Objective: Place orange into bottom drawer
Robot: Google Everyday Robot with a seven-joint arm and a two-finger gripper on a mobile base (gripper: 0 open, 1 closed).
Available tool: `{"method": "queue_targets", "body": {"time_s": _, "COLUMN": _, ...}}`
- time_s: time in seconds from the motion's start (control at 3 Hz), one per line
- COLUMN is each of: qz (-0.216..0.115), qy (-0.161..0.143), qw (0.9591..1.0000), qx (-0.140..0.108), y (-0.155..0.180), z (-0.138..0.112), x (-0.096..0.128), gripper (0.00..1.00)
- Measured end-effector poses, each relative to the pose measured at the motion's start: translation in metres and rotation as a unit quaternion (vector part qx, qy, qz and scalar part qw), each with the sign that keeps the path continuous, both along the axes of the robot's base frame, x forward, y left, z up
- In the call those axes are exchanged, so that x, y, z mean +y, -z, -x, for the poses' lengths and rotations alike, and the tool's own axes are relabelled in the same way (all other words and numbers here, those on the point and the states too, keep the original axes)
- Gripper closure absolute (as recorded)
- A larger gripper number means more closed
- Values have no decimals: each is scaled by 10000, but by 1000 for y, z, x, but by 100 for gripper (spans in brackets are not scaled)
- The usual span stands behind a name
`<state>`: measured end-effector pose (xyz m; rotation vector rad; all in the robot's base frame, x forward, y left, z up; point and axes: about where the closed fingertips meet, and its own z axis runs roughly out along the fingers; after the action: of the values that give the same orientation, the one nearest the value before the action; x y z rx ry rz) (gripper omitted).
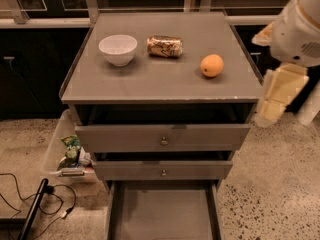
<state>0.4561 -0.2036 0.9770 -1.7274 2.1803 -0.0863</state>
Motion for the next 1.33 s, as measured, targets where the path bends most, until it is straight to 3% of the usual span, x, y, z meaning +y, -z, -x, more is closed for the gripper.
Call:
{"method": "queue_targets", "body": {"time_s": 0.33, "qz": -293, "qy": -295, "qw": 9984, "qx": -387, "y": 1, "z": -40, "x": 14, "gripper": 0}}
{"method": "queue_targets", "body": {"time_s": 0.67, "qz": -592, "qy": -575, "qw": 9938, "qx": -746, "y": 9, "z": -80, "x": 19, "gripper": 0}}
{"method": "queue_targets", "body": {"time_s": 1.0, "qz": -966, "qy": -735, "qw": 9885, "qx": -898, "y": 23, "z": -112, "x": 13, "gripper": 0}}
{"method": "queue_targets", "body": {"time_s": 1.33, "qz": -965, "qy": -734, "qw": 9885, "qx": -898, "y": 23, "z": -112, "x": 13, "gripper": 0}}
